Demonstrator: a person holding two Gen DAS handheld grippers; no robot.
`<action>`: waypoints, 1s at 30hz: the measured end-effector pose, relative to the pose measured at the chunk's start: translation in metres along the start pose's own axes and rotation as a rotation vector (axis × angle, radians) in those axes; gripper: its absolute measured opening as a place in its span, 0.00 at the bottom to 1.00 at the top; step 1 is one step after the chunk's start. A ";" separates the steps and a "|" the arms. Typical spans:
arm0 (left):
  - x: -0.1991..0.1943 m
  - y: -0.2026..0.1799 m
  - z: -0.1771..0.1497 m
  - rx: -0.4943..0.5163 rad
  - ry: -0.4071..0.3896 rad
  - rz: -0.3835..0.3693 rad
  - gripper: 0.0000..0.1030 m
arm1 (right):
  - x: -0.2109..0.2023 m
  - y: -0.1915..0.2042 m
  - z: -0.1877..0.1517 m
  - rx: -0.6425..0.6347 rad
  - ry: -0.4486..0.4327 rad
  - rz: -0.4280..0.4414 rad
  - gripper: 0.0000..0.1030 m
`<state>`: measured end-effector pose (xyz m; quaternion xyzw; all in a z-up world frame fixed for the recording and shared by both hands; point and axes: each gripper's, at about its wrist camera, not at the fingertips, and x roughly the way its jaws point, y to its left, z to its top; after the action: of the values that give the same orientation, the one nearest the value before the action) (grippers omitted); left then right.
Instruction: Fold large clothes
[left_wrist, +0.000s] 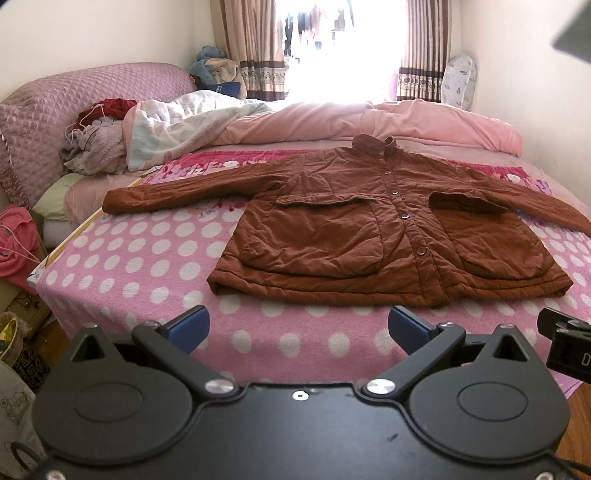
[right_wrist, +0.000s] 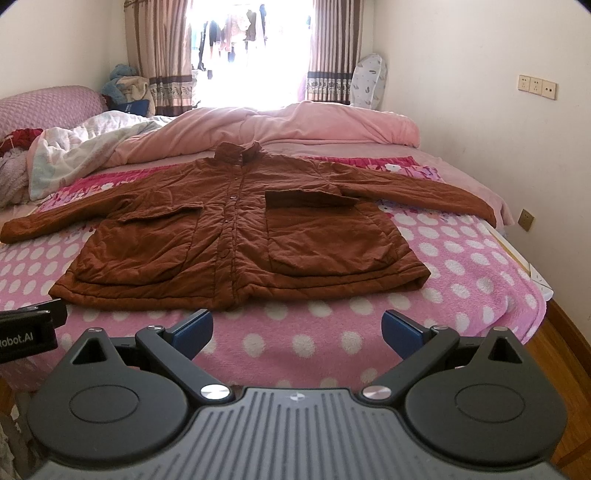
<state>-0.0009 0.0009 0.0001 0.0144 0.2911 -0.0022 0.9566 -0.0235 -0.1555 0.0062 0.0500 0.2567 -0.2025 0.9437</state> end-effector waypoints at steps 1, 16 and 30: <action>0.000 0.000 0.000 0.000 0.000 -0.001 1.00 | 0.000 0.000 0.000 0.001 0.000 0.000 1.00; 0.000 0.000 0.000 0.001 -0.001 -0.001 1.00 | -0.001 0.000 0.000 0.000 0.000 0.002 1.00; 0.006 0.000 0.000 0.010 0.013 0.000 1.00 | 0.003 0.007 -0.004 0.004 0.011 0.010 1.00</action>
<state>0.0039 0.0005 -0.0030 0.0191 0.2972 -0.0037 0.9546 -0.0198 -0.1493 0.0009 0.0540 0.2613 -0.1980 0.9432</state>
